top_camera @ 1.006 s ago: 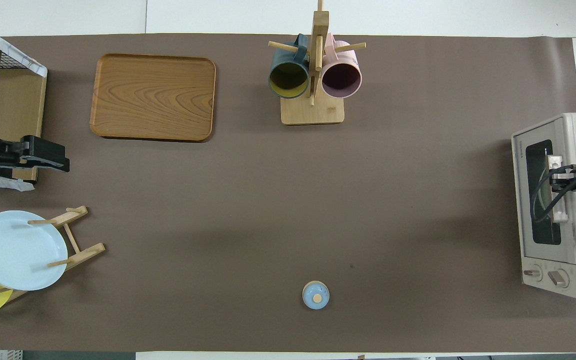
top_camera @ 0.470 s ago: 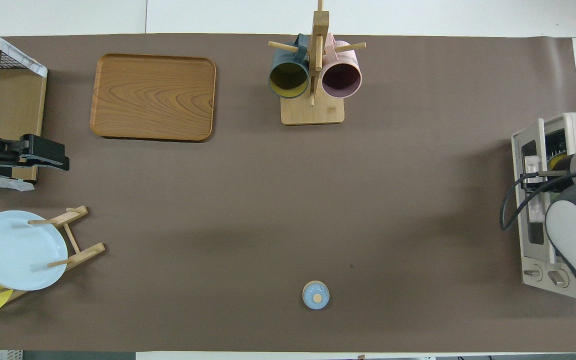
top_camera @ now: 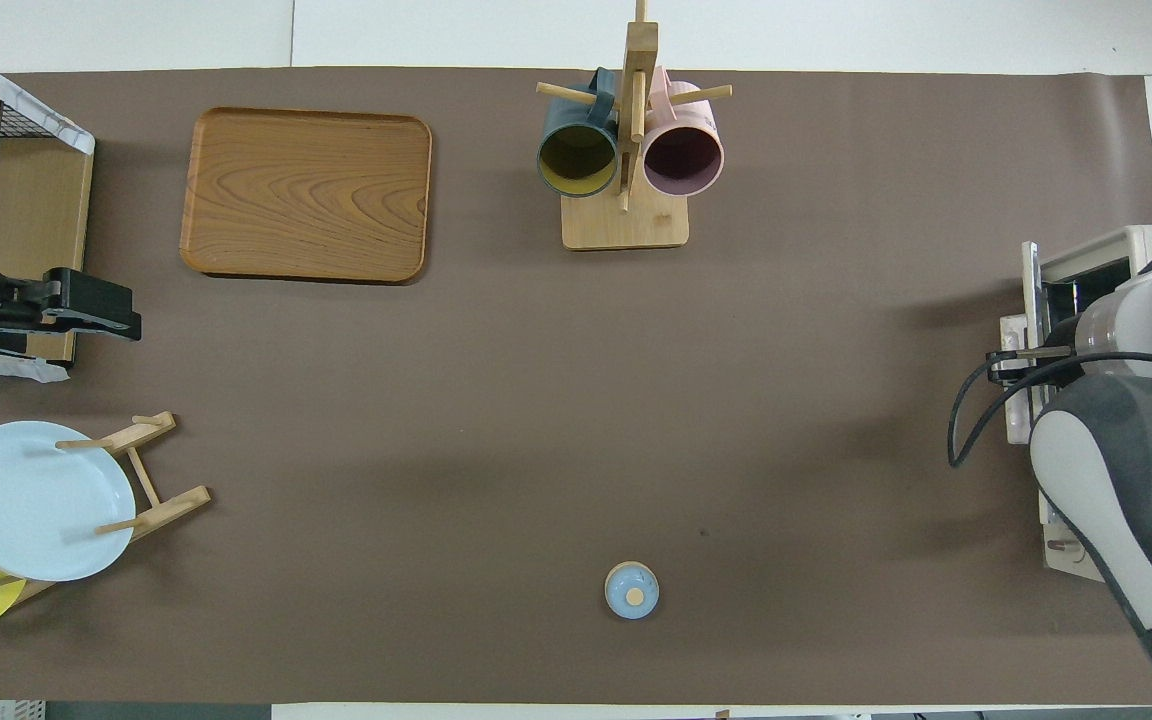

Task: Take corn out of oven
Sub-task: 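Reach the right gripper into the toaster oven toward the green plate, then grasp the green plate rim inside the oven with the right gripper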

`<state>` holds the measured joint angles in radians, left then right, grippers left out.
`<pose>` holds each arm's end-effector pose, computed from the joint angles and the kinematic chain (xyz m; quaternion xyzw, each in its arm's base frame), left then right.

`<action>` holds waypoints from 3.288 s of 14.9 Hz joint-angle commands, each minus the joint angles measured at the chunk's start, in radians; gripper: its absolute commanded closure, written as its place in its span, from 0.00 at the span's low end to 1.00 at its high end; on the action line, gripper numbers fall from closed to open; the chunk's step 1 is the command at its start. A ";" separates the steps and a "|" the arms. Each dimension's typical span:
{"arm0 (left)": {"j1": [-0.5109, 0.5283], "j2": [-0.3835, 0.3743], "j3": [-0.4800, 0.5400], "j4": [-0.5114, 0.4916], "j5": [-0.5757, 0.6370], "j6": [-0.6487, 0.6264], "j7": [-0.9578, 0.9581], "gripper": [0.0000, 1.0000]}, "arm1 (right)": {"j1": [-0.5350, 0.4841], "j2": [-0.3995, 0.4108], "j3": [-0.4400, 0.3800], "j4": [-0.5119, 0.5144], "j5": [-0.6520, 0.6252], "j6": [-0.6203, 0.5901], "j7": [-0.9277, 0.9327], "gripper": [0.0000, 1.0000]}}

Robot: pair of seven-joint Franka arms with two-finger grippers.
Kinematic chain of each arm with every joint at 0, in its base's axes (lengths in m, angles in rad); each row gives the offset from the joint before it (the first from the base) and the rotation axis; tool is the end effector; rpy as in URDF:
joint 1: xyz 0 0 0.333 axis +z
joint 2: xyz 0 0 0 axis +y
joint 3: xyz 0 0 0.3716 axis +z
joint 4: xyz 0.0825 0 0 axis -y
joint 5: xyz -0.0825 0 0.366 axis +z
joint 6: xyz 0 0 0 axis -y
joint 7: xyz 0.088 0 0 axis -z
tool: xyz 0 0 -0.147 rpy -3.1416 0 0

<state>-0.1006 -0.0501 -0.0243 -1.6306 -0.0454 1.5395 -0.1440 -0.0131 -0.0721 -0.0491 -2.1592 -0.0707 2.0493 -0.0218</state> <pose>0.5076 -0.0709 0.6369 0.9995 0.0093 -0.0233 0.0191 0.4957 -0.0376 0.4505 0.9994 -0.0032 -0.0201 0.0285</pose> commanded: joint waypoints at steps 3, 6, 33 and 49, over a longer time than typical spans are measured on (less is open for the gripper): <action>-0.014 -0.025 0.006 -0.032 0.012 0.047 0.000 0.00 | 0.019 0.123 -0.011 -0.037 -0.031 0.215 0.014 1.00; -0.014 -0.025 0.006 -0.032 0.012 0.048 0.000 0.00 | 0.039 0.136 -0.011 -0.047 -0.031 0.226 0.031 1.00; -0.016 -0.024 0.004 -0.038 0.010 0.057 0.000 0.00 | 0.151 0.124 -0.020 0.033 0.029 0.085 0.093 0.00; -0.037 -0.025 0.004 -0.043 0.009 0.062 -0.008 0.00 | 0.053 0.051 -0.028 -0.062 -0.167 0.066 0.074 0.63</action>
<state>-0.1229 -0.0501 -0.0279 -1.6387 -0.0454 1.5765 -0.1436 0.0460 0.0184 -0.0818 -2.1685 -0.2103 2.0792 0.0302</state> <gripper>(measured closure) 0.000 0.626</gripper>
